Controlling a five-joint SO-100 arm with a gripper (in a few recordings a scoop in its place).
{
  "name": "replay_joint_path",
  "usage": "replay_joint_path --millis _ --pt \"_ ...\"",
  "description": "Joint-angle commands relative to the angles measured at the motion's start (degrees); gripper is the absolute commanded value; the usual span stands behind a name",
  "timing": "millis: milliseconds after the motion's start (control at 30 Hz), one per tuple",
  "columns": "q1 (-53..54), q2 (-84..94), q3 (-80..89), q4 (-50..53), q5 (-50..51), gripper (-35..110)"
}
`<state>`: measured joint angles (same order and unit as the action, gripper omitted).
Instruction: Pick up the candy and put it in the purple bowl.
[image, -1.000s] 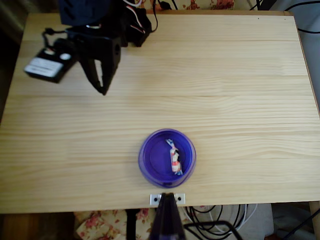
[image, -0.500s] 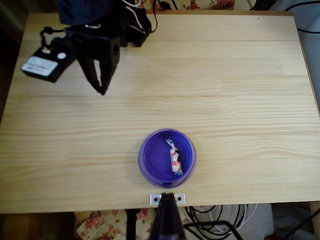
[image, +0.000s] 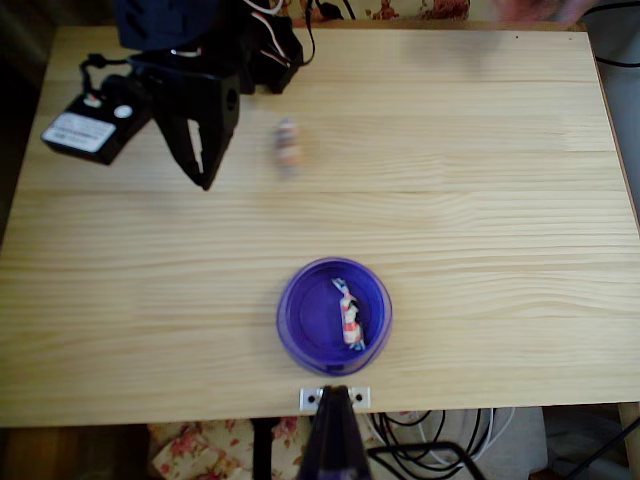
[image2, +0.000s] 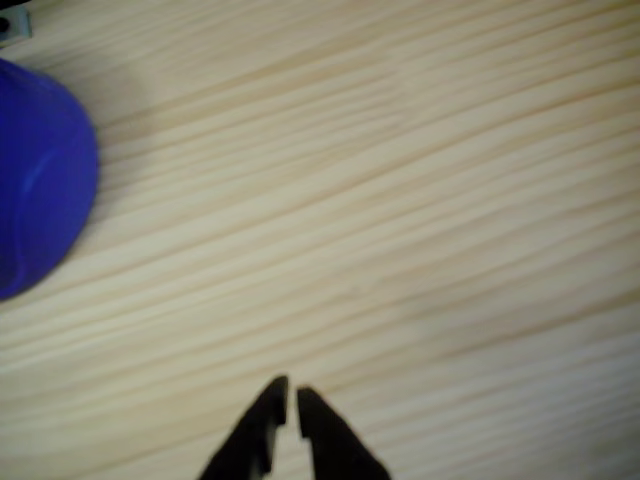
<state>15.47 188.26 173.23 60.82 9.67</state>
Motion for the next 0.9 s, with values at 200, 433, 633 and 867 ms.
replay_joint_path --millis 200,433,633,867 --pt "1.05 0.79 -0.79 0.88 1.32 -1" --pt "1.05 0.79 -0.79 0.88 1.32 -1" --pt "1.14 0.79 -0.79 0.88 1.32 -1" --pt "9.23 0.97 -0.44 2.02 10.72 -1"
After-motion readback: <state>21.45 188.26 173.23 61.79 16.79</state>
